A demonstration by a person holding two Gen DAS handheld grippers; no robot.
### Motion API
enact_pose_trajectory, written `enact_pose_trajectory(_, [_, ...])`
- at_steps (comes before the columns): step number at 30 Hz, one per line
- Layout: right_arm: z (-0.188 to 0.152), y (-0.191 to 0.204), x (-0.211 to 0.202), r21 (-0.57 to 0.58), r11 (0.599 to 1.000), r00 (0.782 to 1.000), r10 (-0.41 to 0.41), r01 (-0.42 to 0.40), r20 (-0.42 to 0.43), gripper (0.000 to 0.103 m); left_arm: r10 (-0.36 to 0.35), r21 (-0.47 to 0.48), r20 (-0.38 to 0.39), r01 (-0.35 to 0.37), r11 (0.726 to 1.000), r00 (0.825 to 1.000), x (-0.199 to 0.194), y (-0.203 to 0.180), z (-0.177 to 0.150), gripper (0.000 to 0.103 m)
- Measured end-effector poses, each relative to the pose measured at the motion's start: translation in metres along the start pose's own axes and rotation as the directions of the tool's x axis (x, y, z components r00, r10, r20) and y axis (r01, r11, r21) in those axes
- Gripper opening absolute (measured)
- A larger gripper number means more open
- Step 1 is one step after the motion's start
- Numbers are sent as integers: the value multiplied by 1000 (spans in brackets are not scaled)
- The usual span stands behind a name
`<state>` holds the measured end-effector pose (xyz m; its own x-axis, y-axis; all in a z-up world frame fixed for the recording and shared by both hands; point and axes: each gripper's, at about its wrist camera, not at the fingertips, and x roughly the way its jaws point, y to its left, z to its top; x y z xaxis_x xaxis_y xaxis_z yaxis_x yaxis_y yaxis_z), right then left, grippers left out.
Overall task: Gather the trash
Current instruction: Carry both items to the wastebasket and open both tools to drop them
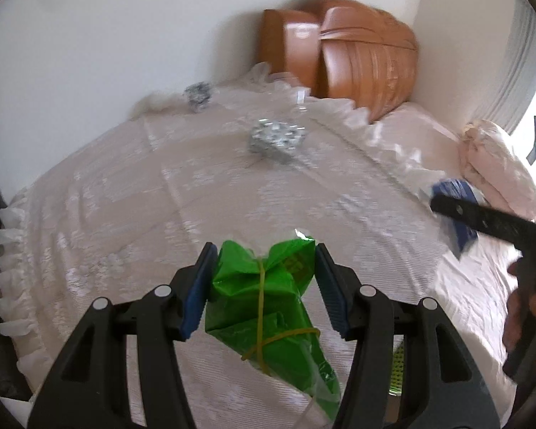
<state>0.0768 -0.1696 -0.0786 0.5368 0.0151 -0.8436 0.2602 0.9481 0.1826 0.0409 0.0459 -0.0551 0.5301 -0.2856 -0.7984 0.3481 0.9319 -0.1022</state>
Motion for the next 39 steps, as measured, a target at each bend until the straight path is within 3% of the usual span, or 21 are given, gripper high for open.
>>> enact_pose_trajectory(5, [-51,-39,-49,124,991,999,-43,41,12,69,-88,80,-11,89,993,996,-5,-44,-5,54])
enact_pose_trajectory(10, [-97,-93,-83,247,958,989,-148,147,-18,69,-216,210,-56,223,952,975,-3,-111,-13,54])
enact_pose_trajectory(14, [-131,-137,-109,357,910,976,-217,212,-28,69,-293,316,-94,308,897,951,-4,-169,-21,54])
enact_pose_trajectory(17, [-150,-169,-128,431,868,965,-261,247,-27,69,-357,385,-144,384,839,923,-3,-215,-29,54])
enact_pose_trajectory(21, [-171,-210,-153,506,814,947,-320,287,-24,70,-396,453,-193,440,776,898,-2,-262,-42,54])
enact_pose_trajectory(25, [-182,-239,-172,529,793,938,-347,303,-18,70,-422,498,-249,489,716,872,1,-305,-57,54])
enact_pose_trajectory(30, [-186,-265,-189,531,791,935,-356,304,-5,70,-410,538,-296,506,674,863,8,-341,-75,54])
enact_pose_trajectory(39, [-180,-281,-193,510,810,941,-339,289,6,70,-373,572,-307,483,663,876,14,-369,-97,56])
